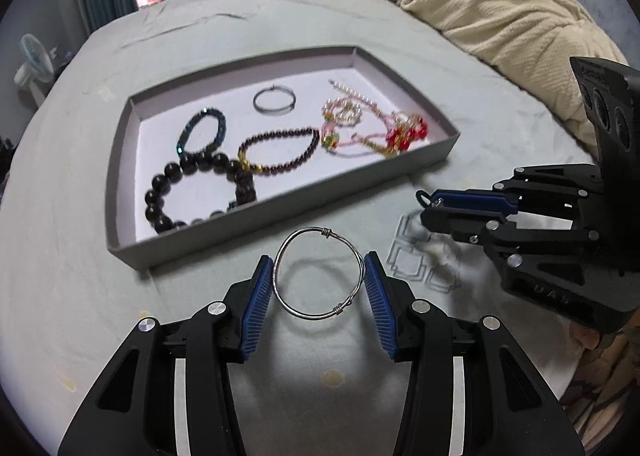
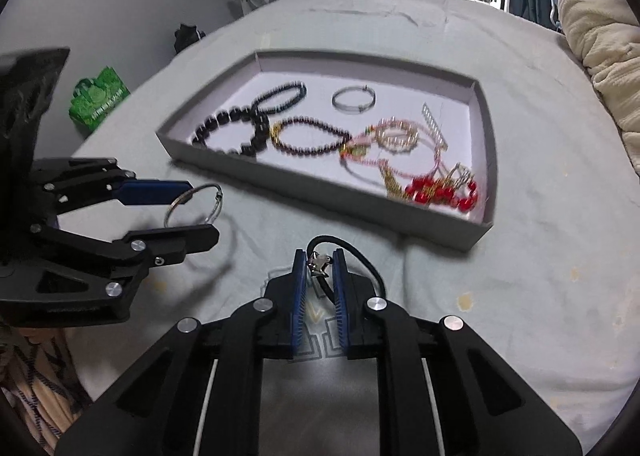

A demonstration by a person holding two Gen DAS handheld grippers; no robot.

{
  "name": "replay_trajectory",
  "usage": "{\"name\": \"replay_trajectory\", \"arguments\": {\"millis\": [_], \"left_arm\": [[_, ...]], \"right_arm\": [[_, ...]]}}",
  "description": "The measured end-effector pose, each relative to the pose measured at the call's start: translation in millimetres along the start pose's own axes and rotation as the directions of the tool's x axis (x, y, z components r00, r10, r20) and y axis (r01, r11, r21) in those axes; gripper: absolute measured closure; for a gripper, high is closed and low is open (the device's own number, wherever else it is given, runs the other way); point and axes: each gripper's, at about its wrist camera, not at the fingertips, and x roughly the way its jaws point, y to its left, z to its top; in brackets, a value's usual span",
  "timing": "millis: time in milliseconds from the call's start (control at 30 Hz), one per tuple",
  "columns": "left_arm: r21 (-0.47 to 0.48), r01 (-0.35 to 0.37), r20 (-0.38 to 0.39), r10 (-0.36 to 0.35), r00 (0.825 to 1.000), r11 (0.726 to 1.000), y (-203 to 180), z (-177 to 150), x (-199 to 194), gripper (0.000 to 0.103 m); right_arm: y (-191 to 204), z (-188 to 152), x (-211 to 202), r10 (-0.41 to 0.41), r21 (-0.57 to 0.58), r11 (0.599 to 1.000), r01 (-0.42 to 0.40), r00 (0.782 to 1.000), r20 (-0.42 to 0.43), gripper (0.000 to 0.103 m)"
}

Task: Organize jewelry
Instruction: 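Move the hoop ring and the hair tie over the tray and open both grippers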

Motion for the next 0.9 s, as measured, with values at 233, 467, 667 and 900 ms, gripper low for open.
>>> {"name": "replay_trajectory", "arguments": {"millis": [233, 467, 667, 900], "left_arm": [[-0.02, 0.016, 0.039, -0.015, 0.999, 1.0, 7, 8, -14, 0.055], [-0.019, 0.016, 0.06, -0.014, 0.998, 1.0, 12, 17, -16, 0.055], [-0.013, -0.013, 0.075, 0.014, 0.997, 1.0, 21, 37, -10, 0.055], [-0.075, -0.084, 0.067, 0.09, 0.994, 0.994, 57, 58, 5, 0.055]], "right_arm": [[-11, 20, -34, 0.019, 0.054, 0.998, -0.025, 0.994, 0.104, 0.09], [-26, 31, -46, 0.0, 0.109, 0.994, -0.017, 0.989, 0.149, 0.09], [-26, 44, -40, -0.001, 0.104, 0.994, -0.015, 0.989, 0.15, 0.09], [-21, 62, -20, 0.007, 0.08, 0.997, -0.017, 0.992, 0.13, 0.09]]}}
